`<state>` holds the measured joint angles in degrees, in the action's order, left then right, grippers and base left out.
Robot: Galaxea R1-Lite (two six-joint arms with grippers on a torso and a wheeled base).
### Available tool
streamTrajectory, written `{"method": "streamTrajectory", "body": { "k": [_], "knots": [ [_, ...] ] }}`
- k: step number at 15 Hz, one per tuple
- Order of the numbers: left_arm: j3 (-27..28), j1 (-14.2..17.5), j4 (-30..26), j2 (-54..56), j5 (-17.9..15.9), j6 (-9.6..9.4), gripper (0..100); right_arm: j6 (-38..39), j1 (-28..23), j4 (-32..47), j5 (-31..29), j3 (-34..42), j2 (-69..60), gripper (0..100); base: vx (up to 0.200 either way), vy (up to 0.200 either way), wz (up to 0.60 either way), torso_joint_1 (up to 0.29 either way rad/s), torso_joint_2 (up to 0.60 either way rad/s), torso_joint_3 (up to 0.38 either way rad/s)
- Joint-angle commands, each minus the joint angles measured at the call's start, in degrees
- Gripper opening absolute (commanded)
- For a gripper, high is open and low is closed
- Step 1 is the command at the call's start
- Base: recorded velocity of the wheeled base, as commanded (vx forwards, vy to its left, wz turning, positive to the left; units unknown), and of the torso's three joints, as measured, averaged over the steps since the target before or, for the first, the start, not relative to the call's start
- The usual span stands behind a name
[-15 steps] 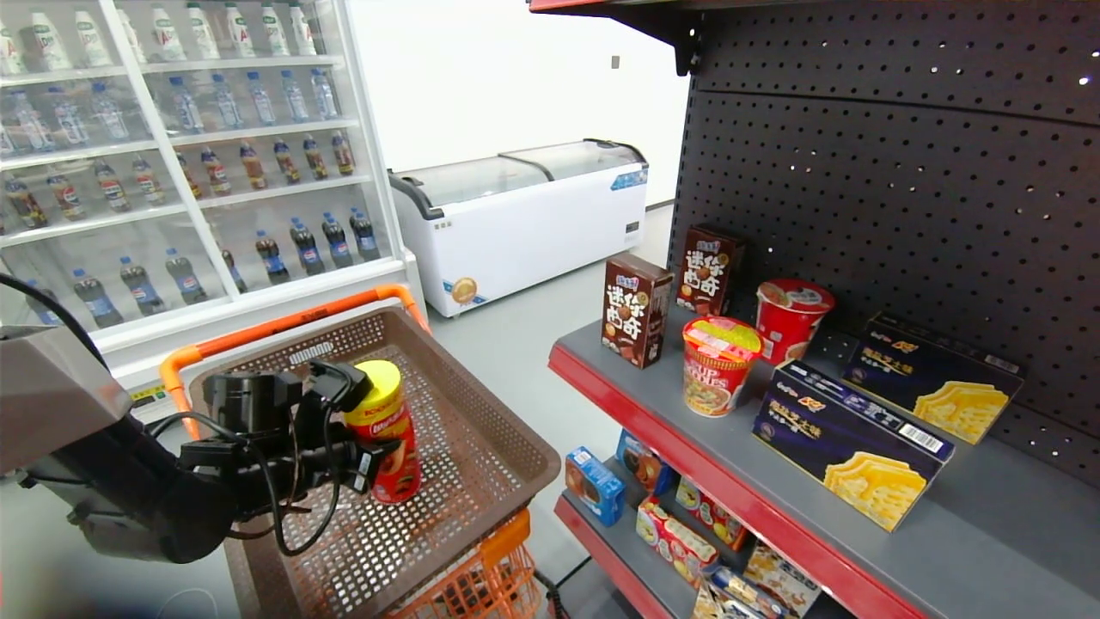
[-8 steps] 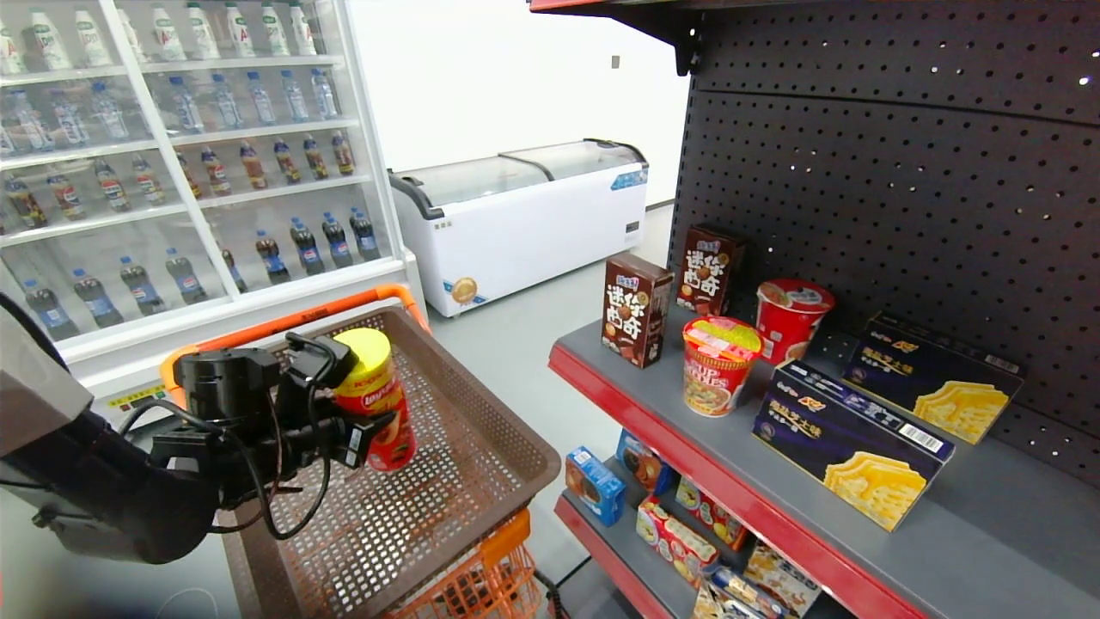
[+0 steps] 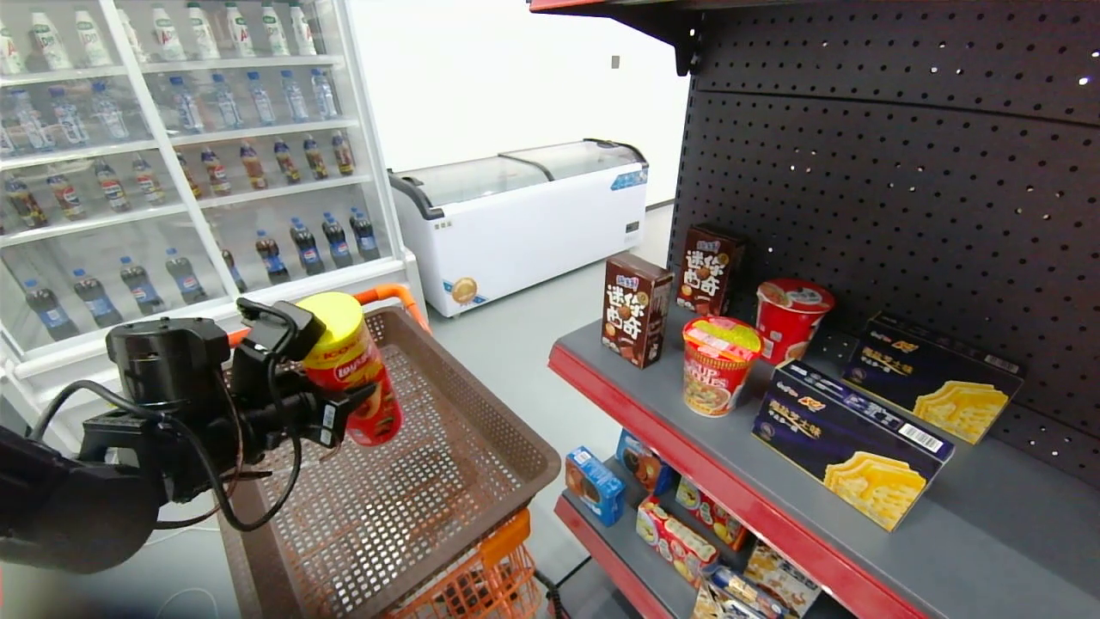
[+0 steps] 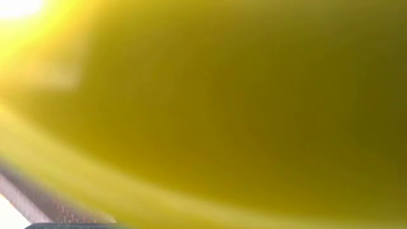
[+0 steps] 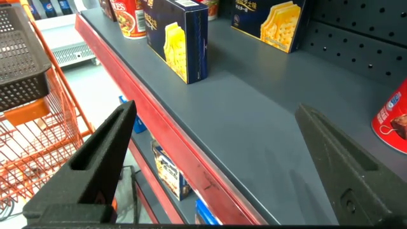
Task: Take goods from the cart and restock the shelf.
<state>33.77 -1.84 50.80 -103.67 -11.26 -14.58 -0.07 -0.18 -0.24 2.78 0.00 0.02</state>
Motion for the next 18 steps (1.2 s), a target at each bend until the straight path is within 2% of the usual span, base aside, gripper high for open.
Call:
{"method": "streamTrajectory", "body": {
  "k": [1,2,3,7,11,13,15,18],
  "knots": [
    [-1.5,-0.6,-3.8,9.5,-0.4,6.14,0,0.0,0.0,0.0,0.0,0.0,0.0,100,0.0,0.0,0.0,0.0,0.0,0.0],
    [-1.9,-1.1,-5.7,12.8,0.0,8.95,0,0.0,0.0,0.0,0.0,0.0,0.0,100,0.0,0.0,0.0,0.0,0.0,0.0],
    [-2.6,-1.1,-6.9,16.0,0.0,9.75,0,0.0,0.0,0.0,0.0,0.0,0.0,100,0.0,0.0,0.0,0.0,0.0,0.0],
    [-4.1,-1.1,-11.0,25.1,0.1,10.01,0,0.0,0.0,0.0,0.0,0.0,0.0,100,0.0,0.0,0.0,0.0,0.0,0.0],
    [-2.0,-1.0,-26.5,35.0,0.2,10.19,0,0.0,0.0,0.0,0.0,0.0,0.0,100,0.0,0.0,0.0,0.0,0.0,0.0],
    [-1.7,-1.0,-37.0,41.3,0.0,10.62,0,0.0,0.0,0.0,0.0,0.0,0.0,100,0.0,0.0,0.0,0.0,0.0,0.0],
    [-2.0,-1.1,-43.0,47.3,-0.8,11.94,0,0.0,0.0,0.0,0.0,0.0,0.0,100,0.0,0.0,0.0,0.0,0.0,0.0],
    [-2.9,-0.4,-48.9,54.4,-0.5,12.12,0,0.0,0.0,0.0,0.0,0.0,0.0,100,0.0,0.0,0.0,0.0,0.0,0.0]
  ]
}}
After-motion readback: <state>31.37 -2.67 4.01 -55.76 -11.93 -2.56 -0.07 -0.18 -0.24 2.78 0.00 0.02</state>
